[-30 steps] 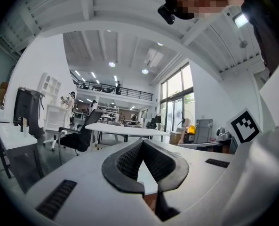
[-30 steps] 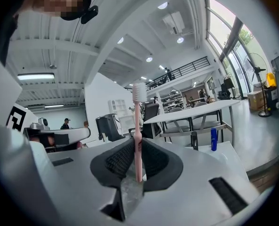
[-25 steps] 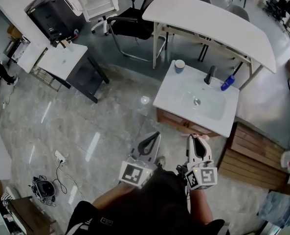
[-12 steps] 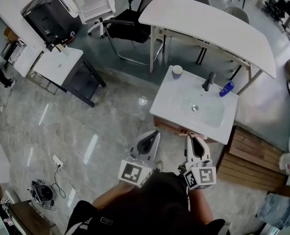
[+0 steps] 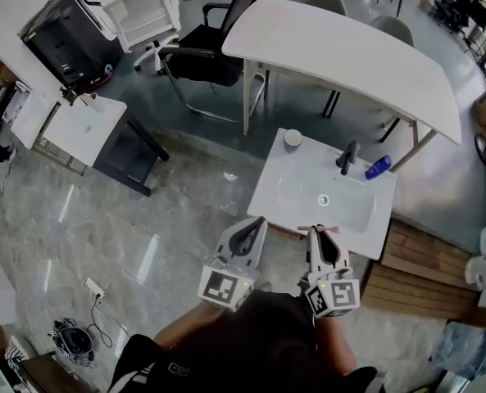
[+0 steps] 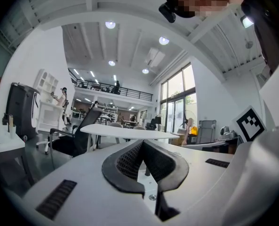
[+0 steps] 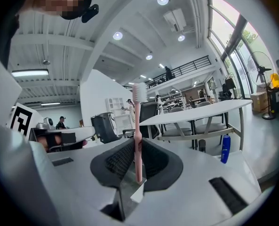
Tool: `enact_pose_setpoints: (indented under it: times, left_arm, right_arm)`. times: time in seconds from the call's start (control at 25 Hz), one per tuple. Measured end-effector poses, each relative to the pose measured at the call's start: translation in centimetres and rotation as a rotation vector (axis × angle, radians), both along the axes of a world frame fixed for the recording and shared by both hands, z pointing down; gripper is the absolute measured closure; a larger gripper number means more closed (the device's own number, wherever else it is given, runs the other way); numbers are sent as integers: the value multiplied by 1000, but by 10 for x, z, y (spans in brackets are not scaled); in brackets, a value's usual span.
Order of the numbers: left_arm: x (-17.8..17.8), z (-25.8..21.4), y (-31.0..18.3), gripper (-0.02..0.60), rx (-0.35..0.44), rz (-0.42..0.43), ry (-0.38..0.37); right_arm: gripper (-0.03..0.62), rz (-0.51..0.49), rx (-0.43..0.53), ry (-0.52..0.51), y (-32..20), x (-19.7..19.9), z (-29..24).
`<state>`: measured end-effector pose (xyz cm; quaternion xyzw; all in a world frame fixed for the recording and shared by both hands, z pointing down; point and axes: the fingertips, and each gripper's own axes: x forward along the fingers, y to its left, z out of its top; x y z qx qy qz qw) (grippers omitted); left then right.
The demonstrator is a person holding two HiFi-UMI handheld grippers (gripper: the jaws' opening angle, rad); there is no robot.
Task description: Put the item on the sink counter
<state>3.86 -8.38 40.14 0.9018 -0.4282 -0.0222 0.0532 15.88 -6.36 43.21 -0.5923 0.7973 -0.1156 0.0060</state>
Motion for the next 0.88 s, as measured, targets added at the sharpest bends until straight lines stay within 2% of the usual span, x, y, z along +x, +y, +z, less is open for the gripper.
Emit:
enact_pose_setpoints:
  times: [0.48,0.88]
  left_arm:
    - [3,-2,-102,566,-3,71,19]
    - [-11,3,-156,566,-15,89,31]
  right_arm:
    - [547,43,-11,18,-99,-5,-2]
    - [546,68,-33,27,-164,-16,10]
